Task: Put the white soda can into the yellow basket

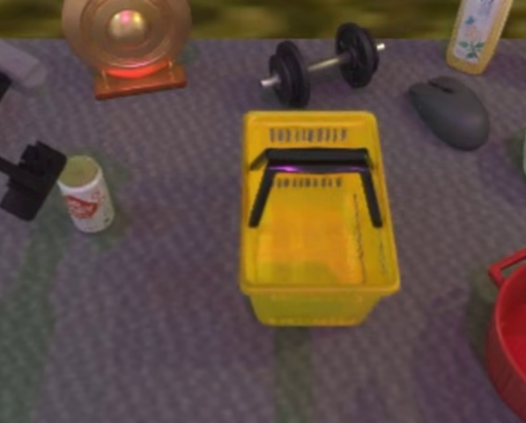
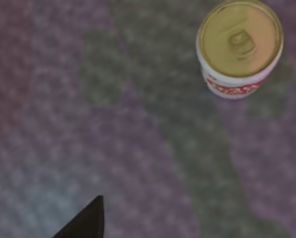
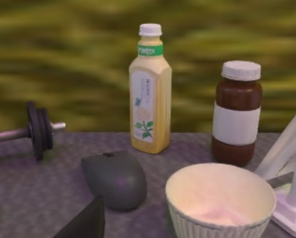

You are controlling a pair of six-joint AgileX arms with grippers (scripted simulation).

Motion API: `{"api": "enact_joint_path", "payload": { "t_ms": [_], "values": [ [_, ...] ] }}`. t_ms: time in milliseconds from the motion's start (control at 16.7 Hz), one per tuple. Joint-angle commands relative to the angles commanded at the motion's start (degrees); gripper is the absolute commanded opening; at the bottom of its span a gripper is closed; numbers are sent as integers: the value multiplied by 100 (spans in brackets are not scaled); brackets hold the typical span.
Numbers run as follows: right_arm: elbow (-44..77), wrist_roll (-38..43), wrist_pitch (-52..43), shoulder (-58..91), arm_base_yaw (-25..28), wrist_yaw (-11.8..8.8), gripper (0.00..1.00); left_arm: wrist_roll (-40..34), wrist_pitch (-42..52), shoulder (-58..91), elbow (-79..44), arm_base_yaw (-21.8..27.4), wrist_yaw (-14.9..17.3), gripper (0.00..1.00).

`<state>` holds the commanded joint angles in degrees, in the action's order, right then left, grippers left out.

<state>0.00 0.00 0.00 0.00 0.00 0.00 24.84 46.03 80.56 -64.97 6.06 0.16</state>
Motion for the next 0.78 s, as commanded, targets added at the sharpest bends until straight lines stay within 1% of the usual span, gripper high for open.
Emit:
{"api": "enact_joint_path", "payload": {
  "t_ms": [240, 420, 600, 780],
  "values": [
    [0, 0, 0, 0, 0, 0, 100, 629, 1145, 2176, -1740, 139, -8, 100],
    [0, 0, 0, 0, 0, 0, 100, 993, 1765, 3376, -2805, 218, -8, 100],
    [0, 0, 0, 0, 0, 0, 100, 1235, 2143, 4134, -3559, 270, -4, 100],
    [0, 0, 0, 0, 0, 0, 100, 1332, 2283, 4421, -3871, 292, 0, 100]
  ]
}}
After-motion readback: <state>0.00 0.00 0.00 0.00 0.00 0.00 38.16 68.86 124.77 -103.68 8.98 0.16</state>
